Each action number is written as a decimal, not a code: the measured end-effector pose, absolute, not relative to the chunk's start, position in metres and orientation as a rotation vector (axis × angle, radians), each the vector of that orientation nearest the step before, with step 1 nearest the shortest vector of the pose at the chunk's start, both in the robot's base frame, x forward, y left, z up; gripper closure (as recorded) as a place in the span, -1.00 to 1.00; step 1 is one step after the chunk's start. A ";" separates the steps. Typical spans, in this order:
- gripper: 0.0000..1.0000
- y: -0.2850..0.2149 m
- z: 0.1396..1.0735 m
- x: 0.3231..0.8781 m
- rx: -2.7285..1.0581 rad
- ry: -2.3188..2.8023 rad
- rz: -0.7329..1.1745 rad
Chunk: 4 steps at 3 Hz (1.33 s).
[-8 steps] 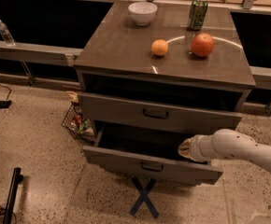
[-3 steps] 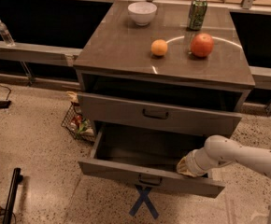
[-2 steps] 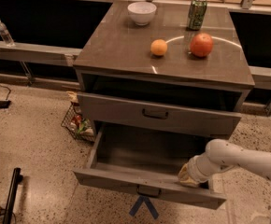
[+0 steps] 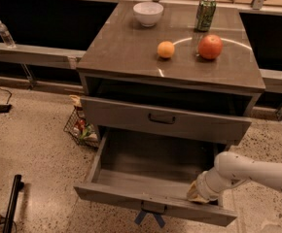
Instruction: Open middle drawer
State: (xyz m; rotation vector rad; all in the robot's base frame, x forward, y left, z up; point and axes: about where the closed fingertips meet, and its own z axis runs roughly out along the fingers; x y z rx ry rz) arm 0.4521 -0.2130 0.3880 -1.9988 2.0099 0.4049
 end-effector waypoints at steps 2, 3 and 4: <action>1.00 -0.211 0.382 0.424 -2.003 2.063 0.458; 1.00 -0.213 0.375 0.404 -1.986 2.115 0.508; 1.00 -0.212 0.372 0.395 -1.985 2.134 0.531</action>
Offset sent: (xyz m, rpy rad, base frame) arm -0.0633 0.0015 -0.0120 -0.0278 0.1266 -0.0436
